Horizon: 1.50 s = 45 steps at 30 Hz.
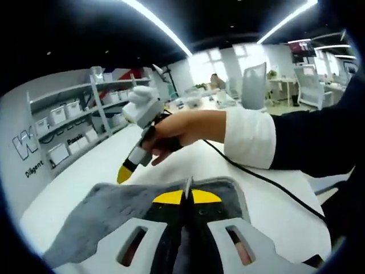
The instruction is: Open the folded towel by lifting each exposed corner and separating the folded layers until the towel lies flat within the target outline without major curled edges
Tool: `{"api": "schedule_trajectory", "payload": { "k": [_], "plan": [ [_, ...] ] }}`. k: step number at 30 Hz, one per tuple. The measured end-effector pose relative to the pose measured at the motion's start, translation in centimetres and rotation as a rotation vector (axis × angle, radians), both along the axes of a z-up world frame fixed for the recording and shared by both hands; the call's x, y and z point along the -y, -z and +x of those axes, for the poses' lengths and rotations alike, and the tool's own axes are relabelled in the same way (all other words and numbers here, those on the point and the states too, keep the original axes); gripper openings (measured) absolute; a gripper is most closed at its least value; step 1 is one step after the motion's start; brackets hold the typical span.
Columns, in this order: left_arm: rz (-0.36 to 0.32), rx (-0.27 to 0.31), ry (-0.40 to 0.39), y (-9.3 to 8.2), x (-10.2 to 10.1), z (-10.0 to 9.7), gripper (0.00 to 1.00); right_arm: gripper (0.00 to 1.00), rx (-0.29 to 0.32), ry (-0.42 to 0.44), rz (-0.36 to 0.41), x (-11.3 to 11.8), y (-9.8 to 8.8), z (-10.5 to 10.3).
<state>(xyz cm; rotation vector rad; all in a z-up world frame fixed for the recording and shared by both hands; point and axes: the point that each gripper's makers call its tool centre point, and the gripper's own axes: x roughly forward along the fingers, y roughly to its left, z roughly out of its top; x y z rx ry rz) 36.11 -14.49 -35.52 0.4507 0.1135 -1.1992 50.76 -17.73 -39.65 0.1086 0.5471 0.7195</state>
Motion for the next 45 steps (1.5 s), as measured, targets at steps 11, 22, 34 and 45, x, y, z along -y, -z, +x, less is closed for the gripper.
{"api": "schedule_trajectory", "payload": {
  "k": [11,22,34,45],
  "plan": [
    [-0.064,-0.038,-0.115,-2.1,-4.4,3.5,0.02,0.09,0.110,-0.012,-0.067,1.7,-2.2,1.9],
    [-0.089,-0.091,-0.154,-1.9,-5.6,4.1,0.02,0.08,0.031,0.036,0.068,0.7,-1.7,3.2],
    [-0.073,-0.099,-0.228,-1.2,-9.0,3.8,0.02,0.07,-0.012,0.059,0.078,-0.3,-0.7,2.9],
    [-0.068,-0.087,-0.211,-1.2,-9.1,2.9,0.02,0.12,-0.021,0.155,0.242,-0.1,-1.4,3.5]
  ]
}}
